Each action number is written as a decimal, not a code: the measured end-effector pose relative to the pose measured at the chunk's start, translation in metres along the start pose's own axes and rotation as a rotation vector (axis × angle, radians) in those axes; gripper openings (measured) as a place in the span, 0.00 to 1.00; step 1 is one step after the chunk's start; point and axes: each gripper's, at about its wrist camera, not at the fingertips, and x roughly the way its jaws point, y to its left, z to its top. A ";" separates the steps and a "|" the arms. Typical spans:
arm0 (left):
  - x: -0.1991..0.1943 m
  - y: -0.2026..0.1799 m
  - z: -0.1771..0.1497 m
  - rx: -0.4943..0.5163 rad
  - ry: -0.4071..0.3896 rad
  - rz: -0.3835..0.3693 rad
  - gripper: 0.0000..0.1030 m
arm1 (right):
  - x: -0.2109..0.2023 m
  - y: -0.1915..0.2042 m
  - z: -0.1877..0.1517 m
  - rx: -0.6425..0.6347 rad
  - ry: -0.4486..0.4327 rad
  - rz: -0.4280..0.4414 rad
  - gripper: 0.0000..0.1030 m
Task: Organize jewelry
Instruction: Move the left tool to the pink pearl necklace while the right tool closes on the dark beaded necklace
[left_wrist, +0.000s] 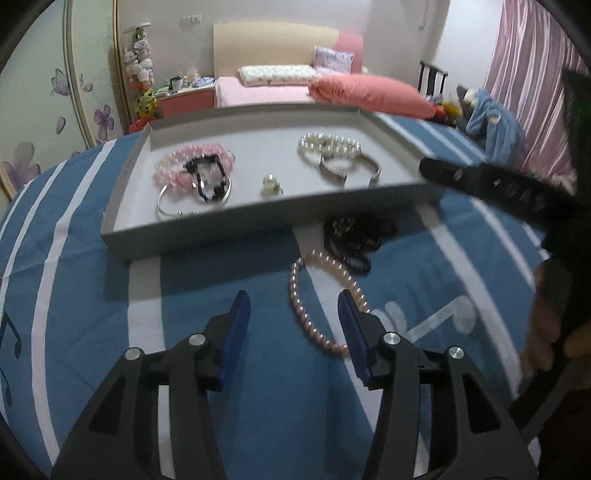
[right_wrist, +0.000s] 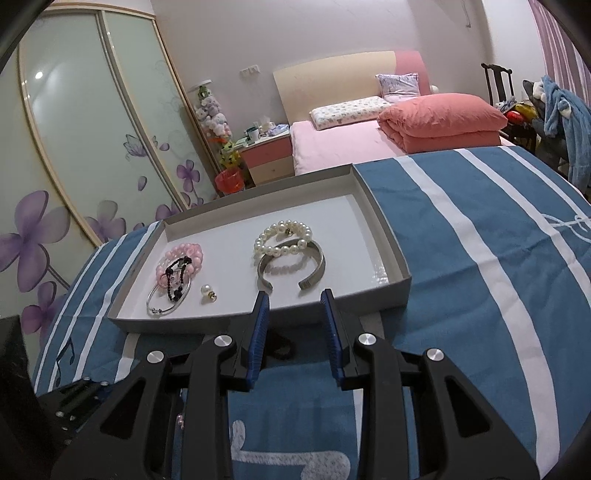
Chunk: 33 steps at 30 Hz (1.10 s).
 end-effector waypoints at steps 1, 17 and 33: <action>0.004 0.000 -0.001 0.005 0.009 0.019 0.48 | -0.001 0.000 -0.001 0.000 0.000 0.002 0.29; -0.004 0.086 -0.006 -0.179 -0.014 0.224 0.58 | 0.007 0.002 -0.018 -0.029 0.038 -0.003 0.40; -0.004 0.085 -0.009 -0.167 -0.002 0.203 0.73 | 0.026 0.035 -0.029 -0.256 0.124 -0.069 0.68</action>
